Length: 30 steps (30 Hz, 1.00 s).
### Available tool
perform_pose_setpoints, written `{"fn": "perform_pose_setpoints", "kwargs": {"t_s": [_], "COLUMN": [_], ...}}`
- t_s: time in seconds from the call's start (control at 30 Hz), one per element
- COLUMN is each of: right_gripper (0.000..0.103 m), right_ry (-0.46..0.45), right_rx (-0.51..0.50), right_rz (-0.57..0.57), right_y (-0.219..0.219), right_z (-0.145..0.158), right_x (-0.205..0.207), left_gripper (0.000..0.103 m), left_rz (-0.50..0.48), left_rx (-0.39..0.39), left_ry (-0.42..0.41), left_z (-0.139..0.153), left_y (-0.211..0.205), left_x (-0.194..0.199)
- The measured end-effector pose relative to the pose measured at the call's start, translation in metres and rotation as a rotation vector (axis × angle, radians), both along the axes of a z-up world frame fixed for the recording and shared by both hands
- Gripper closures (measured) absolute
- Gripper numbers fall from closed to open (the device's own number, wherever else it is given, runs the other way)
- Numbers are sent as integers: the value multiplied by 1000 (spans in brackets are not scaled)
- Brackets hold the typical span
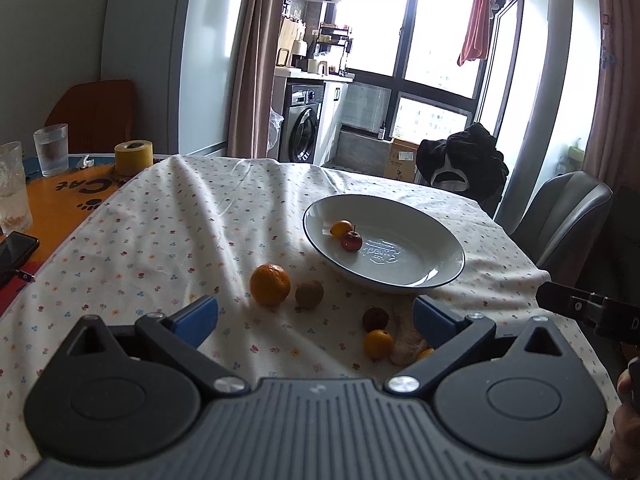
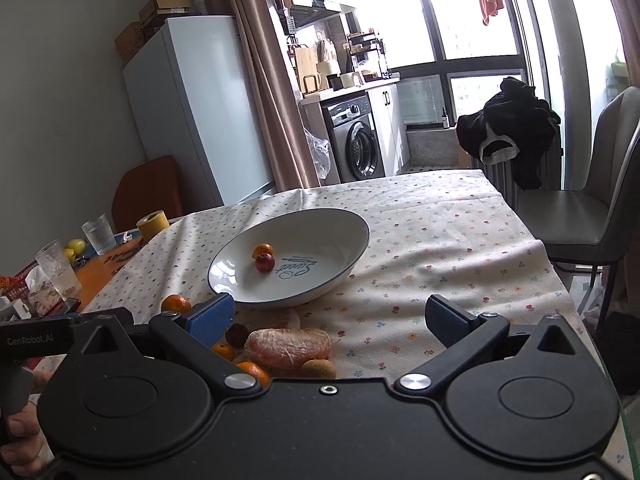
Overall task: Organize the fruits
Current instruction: 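Withdraw both open tools from the bowl back toward the fruit pile, then grasp large orange with left tool while right tool grasps brown kiwi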
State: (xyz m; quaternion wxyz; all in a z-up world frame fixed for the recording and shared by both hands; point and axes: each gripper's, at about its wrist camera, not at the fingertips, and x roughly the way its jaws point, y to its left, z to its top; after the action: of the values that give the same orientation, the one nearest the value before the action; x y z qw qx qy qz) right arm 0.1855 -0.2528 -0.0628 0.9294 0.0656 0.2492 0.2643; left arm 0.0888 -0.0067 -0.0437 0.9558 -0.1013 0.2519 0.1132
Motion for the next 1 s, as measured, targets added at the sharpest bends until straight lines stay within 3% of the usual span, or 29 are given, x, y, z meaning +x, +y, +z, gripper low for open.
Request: {"fn": "perform_pose_setpoints", "kwargs": {"t_s": [0.3,0.7,0.9,1.0], "right_gripper": [2,17,32,39], "right_ry": [7,52,77,87], "right_rx": [-13,-23,-19,-19], "right_rz": [6,27,70,92], "right_y": [-5,-8,-6,-5], "right_z": [-11,-29,-37,-39], "right_x": [-9,-7,-5,-4], "left_gripper": [2,15,28,30], "left_rz": [-33,-87,-125,-136], "left_rx": [13,-11,-23,-29], "left_ry": [-2,8,13,22], "left_z": [-10,-21,-26,-31], "left_y": [-10,-23,-34,-37], "left_x": [-8,-1,7,12]}}
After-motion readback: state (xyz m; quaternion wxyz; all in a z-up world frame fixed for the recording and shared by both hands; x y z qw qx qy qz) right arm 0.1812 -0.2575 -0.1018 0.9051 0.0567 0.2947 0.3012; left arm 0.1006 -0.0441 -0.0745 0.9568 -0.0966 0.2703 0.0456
